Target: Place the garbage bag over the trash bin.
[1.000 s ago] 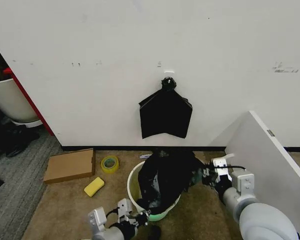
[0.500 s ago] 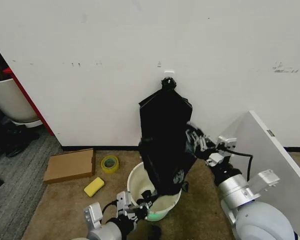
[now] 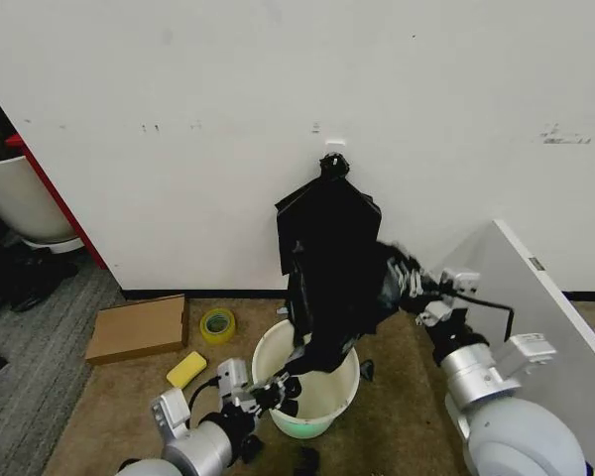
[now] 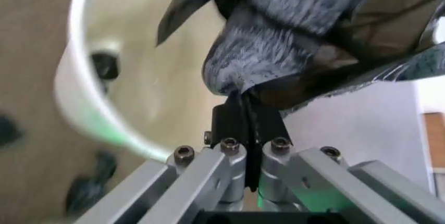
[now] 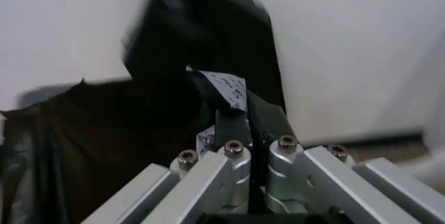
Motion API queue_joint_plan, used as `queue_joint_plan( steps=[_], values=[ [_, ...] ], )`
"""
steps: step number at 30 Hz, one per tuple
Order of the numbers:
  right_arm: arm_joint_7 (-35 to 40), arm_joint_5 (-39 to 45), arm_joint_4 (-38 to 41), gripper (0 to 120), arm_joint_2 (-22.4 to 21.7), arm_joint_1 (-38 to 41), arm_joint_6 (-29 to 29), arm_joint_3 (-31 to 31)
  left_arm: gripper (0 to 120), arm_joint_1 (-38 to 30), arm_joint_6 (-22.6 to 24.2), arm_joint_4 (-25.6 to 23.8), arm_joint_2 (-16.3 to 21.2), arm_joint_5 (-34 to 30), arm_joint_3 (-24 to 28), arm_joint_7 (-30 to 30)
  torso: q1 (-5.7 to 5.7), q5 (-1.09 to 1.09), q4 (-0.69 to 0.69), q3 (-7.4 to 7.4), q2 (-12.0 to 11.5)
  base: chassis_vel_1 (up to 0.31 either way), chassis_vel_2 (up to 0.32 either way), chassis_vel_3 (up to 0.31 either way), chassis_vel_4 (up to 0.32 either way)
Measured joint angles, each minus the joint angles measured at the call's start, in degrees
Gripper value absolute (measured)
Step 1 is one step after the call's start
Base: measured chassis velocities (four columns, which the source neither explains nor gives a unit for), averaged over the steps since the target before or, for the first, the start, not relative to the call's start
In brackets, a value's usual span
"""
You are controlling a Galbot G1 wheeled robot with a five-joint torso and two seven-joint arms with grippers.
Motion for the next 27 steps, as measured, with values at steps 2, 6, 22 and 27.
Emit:
queue_joint_plan(
  steps=[2, 6, 22, 27],
  values=[
    [1.2, 2.6, 0.0, 0, -0.1, 0.2, -1.6, -0.1, 0, 1.0, 1.0, 0.0, 0.2, -0.4, 0.7, -1.0, 0.0, 0.0, 0.0, 0.0, 0.0, 0.0, 0.0, 0.0, 0.0],
    [2.7, 6.3, 0.0, 0, 0.2, -0.1, -5.6, -1.3, 0, 2.6, 3.6, -0.1, 1.2, -1.8, 1.7, -3.5, 0.0, 0.0, 0.0, 0.0, 0.0, 0.0, 0.0, 0.0, 0.0],
    [2.1, 9.5, -3.0, 0, 2.9, 2.6, -13.0, -3.5, 0, 0.3, 7.5, -0.1, 0.7, -6.4, 2.4, -7.4, -0.01, 0.0, 0.0, 0.0, 0.0, 0.0, 0.0, 0.0, 0.0],
    [-0.2, 6.3, -3.9, 0, 2.8, 2.1, -9.7, -2.2, 0, -2.6, 12.5, -0.1, -1.7, -7.9, 3.4, -2.8, -0.01, 0.01, 0.0, 0.0, 0.0, 0.0, 0.0, 0.0, 0.0]
  ],
)
